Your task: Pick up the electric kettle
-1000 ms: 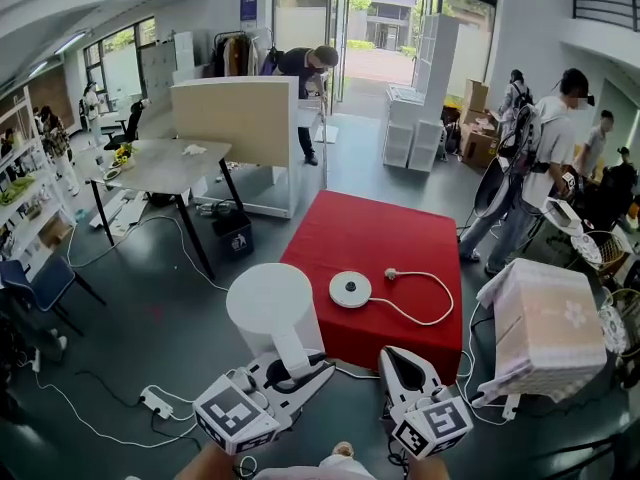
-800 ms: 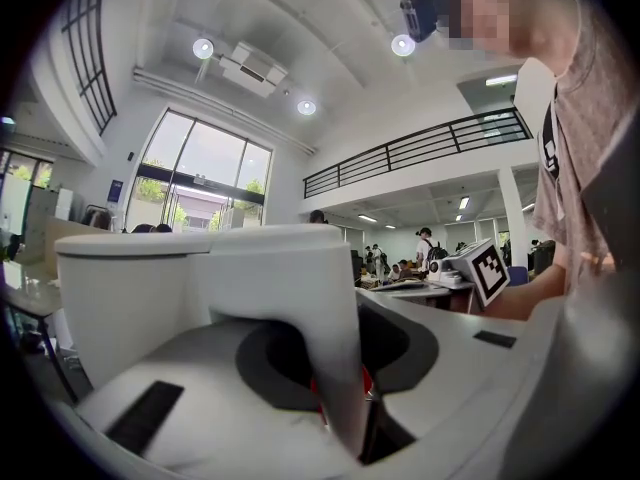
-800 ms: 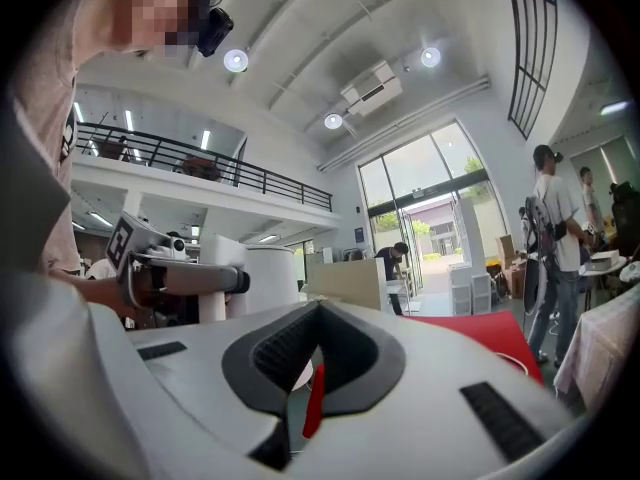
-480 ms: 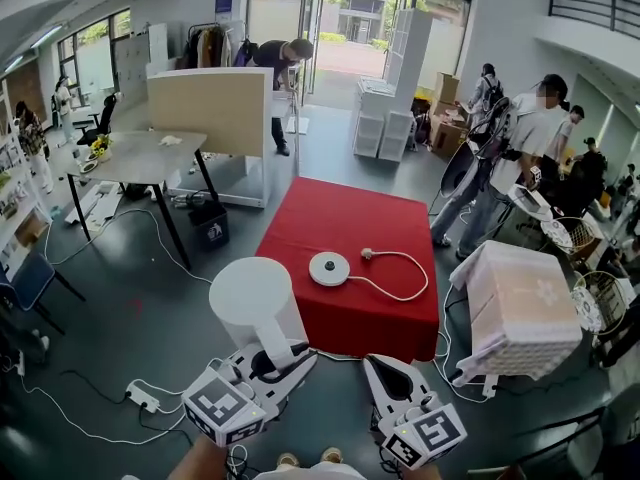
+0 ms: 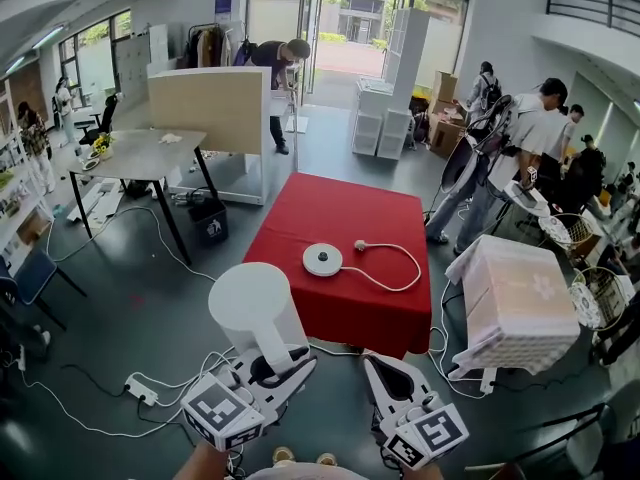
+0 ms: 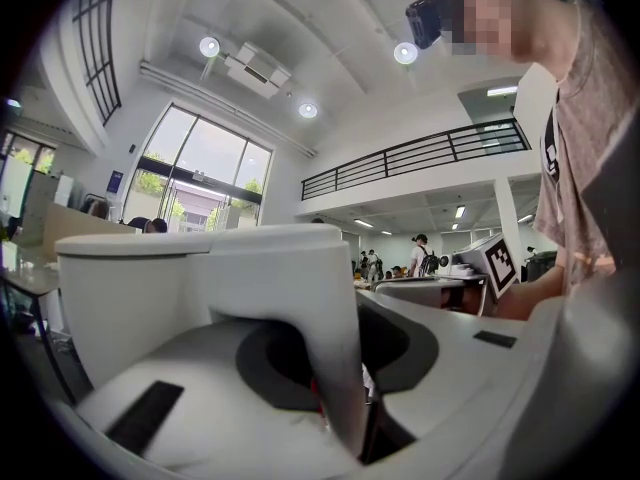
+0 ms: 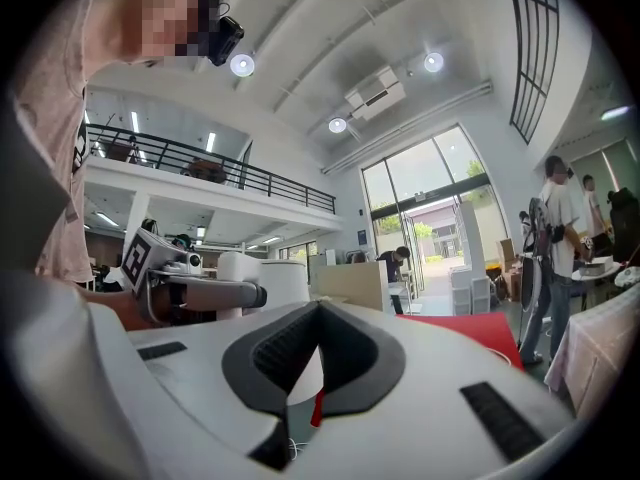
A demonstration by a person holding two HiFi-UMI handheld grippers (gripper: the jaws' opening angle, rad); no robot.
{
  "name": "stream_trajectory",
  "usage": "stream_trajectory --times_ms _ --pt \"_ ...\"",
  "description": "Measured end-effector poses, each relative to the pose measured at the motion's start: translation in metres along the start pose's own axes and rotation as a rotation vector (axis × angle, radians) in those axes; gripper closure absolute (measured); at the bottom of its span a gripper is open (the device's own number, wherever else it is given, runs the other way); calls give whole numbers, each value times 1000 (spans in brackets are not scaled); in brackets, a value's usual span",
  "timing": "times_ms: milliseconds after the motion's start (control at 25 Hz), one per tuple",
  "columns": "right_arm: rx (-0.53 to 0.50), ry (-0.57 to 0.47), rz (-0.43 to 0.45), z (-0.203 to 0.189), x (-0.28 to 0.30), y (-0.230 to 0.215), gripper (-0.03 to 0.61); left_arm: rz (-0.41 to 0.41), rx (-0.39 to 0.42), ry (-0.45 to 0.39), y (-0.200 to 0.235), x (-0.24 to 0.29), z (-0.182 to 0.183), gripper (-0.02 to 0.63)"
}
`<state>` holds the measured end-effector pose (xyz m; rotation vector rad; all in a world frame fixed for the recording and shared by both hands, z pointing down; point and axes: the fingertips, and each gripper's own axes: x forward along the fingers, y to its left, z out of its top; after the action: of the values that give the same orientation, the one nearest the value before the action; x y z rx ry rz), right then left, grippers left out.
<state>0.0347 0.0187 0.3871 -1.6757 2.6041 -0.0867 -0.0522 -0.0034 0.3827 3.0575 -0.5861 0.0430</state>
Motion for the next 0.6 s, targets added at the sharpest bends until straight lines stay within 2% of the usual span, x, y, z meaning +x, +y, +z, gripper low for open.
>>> stream_trajectory --times_ms 600 --pt "-8 -13 56 3 4 8 569 47 20 13 -5 -8 0 530"
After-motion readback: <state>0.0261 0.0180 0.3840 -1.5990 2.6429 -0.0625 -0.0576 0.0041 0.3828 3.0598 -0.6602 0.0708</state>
